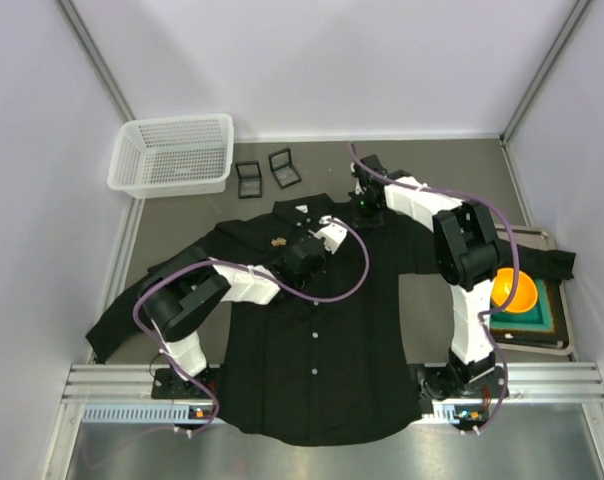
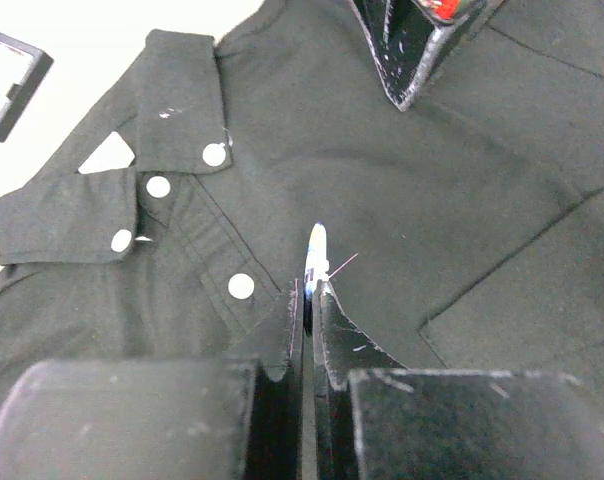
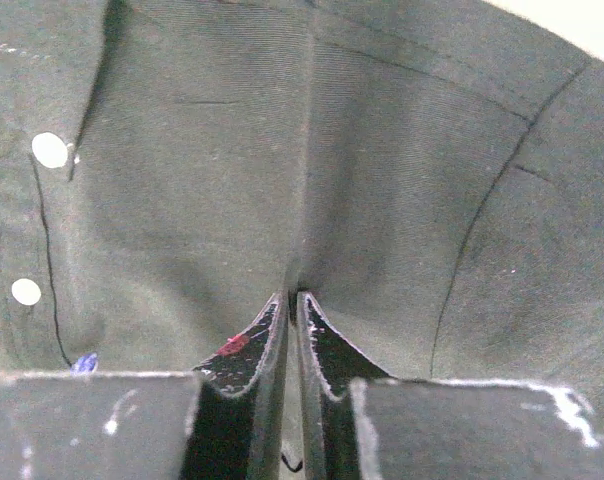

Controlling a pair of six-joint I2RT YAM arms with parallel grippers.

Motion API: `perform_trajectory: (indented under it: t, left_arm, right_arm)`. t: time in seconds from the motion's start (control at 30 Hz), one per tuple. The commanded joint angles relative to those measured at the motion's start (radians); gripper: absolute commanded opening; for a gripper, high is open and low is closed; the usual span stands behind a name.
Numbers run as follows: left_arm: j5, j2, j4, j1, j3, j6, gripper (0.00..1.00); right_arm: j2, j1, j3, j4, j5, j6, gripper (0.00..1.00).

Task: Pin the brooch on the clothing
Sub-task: Pin the brooch to the clothes.

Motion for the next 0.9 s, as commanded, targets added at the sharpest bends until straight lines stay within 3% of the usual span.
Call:
perform_trajectory:
  t: [0.0,0.1,0.23,0.43,0.73,0.87]
  left_arm:
    - [-0.058,-0.028,0.092,0.001,0.023,-0.022,0.0]
    - [-0.058,-0.076,0.054,0.006,0.014,-0.024,0.0]
    - [-0.061,-0.12,0.018,0.009,0.008,-0.028,0.0]
    - [-0.065,-0.113,0.015,0.01,0.005,-0.025,0.0]
    - [-0.059,-0.101,0.028,0.02,0.009,-0.022,0.0]
    - [-0.067,-0.093,0.02,0.02,0.009,-0.027,0.0]
  right_arm:
    - [-0.097,-0.009,0.009,0.037,-0.042,-0.044,0.15]
    - [-0.117,-0.003,0.018,0.045,-0.073,-0.035,0.22]
    - [-0.099,0.017,0.059,0.042,-0.074,-0.021,0.57]
    - [-0.025,0.043,0.093,0.03,-0.057,0.012,0.49]
    - [0.102,0.084,0.095,0.016,0.015,0.041,0.48]
    - [0.119,0.101,0.07,0.01,0.041,0.056,0.4]
